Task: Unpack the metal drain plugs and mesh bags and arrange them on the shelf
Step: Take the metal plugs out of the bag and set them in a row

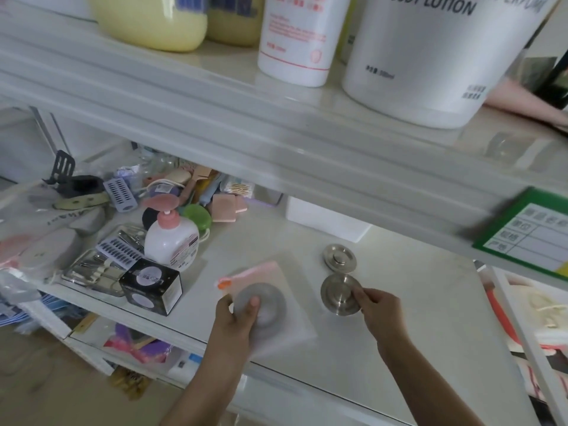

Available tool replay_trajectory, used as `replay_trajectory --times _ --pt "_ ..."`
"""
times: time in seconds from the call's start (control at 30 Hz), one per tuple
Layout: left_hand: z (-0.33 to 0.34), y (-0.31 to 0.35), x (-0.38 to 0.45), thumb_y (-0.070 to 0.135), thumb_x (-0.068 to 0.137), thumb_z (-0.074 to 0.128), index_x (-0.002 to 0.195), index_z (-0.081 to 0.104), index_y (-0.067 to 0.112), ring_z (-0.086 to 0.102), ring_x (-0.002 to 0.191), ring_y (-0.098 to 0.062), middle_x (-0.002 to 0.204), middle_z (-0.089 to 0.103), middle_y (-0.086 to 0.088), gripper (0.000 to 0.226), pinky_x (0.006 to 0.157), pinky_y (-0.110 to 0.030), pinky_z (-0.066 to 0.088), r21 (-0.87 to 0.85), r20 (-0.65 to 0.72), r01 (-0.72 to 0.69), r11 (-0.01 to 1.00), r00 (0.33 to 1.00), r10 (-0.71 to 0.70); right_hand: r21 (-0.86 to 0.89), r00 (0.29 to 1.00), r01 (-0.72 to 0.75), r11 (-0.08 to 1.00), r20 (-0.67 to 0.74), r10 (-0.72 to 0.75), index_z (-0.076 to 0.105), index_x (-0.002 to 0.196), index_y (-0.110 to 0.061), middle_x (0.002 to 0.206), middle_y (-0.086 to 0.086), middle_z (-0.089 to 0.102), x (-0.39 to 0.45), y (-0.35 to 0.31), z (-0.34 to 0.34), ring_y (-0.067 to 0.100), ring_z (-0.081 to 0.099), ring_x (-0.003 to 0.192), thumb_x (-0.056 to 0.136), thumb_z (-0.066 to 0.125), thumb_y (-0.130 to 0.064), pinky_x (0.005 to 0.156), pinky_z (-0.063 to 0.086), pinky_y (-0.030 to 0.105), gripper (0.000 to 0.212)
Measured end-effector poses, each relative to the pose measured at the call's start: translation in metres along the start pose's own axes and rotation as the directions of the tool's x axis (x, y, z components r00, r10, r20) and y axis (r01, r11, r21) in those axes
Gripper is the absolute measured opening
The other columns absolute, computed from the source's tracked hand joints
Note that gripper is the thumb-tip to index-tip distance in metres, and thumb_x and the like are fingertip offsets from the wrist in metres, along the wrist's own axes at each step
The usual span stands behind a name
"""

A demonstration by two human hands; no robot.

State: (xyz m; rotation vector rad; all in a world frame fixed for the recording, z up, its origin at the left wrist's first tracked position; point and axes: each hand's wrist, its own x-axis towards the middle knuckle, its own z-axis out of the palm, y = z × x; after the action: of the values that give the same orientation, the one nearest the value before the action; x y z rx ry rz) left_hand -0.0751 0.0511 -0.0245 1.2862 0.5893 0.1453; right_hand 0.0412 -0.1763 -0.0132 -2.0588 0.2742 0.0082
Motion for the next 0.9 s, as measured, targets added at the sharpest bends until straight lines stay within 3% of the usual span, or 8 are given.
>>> replay_trajectory --times 0.07,0.23,0.33,0.4,0.53,0.63,0.77,0.9 --pt "-0.003 0.002 0.0 0.043 0.086 0.066 0.14 0.041 0.02 0.066 0.095 -0.009 0.109 0.067 0.005 0.064 0.07 -0.023 0.051 0.028 0.01 -0.032 0.999 0.999 0.032 -0.061 1.0 -0.017 0.998 0.004 0.017 0.077 0.074 0.0 0.071 0.031 0.068 0.007 0.011 0.008 0.018 0.049 0.063 0.092 0.067 -0.017 0.057 0.035 0.03 0.027" --pt "-0.003 0.008 -0.004 0.037 0.091 0.065 0.156 0.011 0.032 0.056 0.12 -0.015 0.139 0.05 0.007 0.084 0.094 -0.026 0.041 0.071 0.064 -0.082 0.994 0.995 0.077 -0.232 1.0 0.014 0.973 -0.011 -0.017 0.076 0.069 -0.012 0.063 0.012 0.07 0.01 0.027 0.016 0.02 0.054 0.055 0.093 0.063 -0.025 0.056 0.041 0.032 0.03" --pt "-0.002 0.009 -0.006 0.039 0.09 0.066 0.145 0.04 0.029 0.063 0.109 -0.003 0.134 0.058 0.006 0.062 0.084 -0.014 0.046 0.07 0.084 -0.103 0.992 0.992 0.097 -0.376 0.997 0.041 0.926 -0.044 -0.062 0.073 0.076 -0.024 0.071 -0.001 0.069 0.006 0.025 0.017 0.024 0.065 0.072 0.09 0.058 -0.043 0.067 0.055 0.038 0.029" --pt "-0.001 0.007 -0.005 0.041 0.089 0.066 0.129 0.056 0.027 0.067 0.094 0.004 0.123 0.068 0.002 0.044 0.073 -0.012 0.05 0.046 0.094 -0.104 0.994 0.991 0.1 -0.416 0.989 0.092 0.905 -0.07 -0.133 0.073 0.098 -0.021 0.087 0.0 0.064 -0.002 0.016 0.016 0.026 0.063 0.086 0.09 0.06 -0.042 0.078 0.053 0.039 0.026" --pt "0.006 0.008 -0.006 0.045 0.08 0.068 0.128 0.05 0.031 0.068 0.097 -0.004 0.122 0.067 0.002 0.053 0.069 -0.015 0.048 -0.003 0.102 -0.066 0.998 0.993 0.066 -0.219 0.908 0.407 0.887 -0.011 -0.419 0.076 0.104 -0.016 0.091 -0.002 0.061 -0.028 -0.028 0.018 0.011 0.062 0.079 0.091 0.067 -0.016 0.072 0.044 0.013 0.016" --pt "0.013 0.009 -0.007 0.044 0.077 0.067 0.137 0.042 0.033 0.064 0.106 -0.005 0.128 0.062 0.002 0.066 0.064 -0.007 0.05 -0.001 0.12 -0.074 0.997 0.99 0.073 -0.165 0.836 0.544 0.823 0.192 -0.514 0.079 0.095 -0.025 0.092 -0.009 0.065 -0.047 -0.06 0.028 0.004 0.063 0.078 0.09 0.07 -0.027 0.072 0.043 0.007 0.011" --pt "0.021 0.01 -0.008 0.039 0.081 0.07 0.117 0.047 0.044 0.068 0.095 0.005 0.122 0.065 0.005 0.043 0.065 -0.007 0.051 -0.026 0.165 -0.068 0.997 0.984 0.071 -0.154 0.898 0.378 0.913 0.302 -0.32 0.074 0.083 -0.029 0.078 -0.012 0.066 -0.049 -0.072 0.033 0.001 0.059 0.069 0.093 0.056 -0.045 0.072 0.046 0.025 0.026" --pt "0.021 0.013 -0.009 0.044 0.078 0.072 0.141 0.035 0.037 0.059 0.115 0.001 0.134 0.059 0.009 0.074 0.081 -0.016 0.047 -0.036 0.198 -0.064 0.997 0.978 0.07 0.001 0.936 0.197 0.98 0.298 -0.188 0.061 0.062 -0.021 0.051 -0.013 0.052 -0.051 -0.077 0.025 0.006 0.044 0.051 0.091 0.062 -0.04 0.062 0.037 0.028 0.035"
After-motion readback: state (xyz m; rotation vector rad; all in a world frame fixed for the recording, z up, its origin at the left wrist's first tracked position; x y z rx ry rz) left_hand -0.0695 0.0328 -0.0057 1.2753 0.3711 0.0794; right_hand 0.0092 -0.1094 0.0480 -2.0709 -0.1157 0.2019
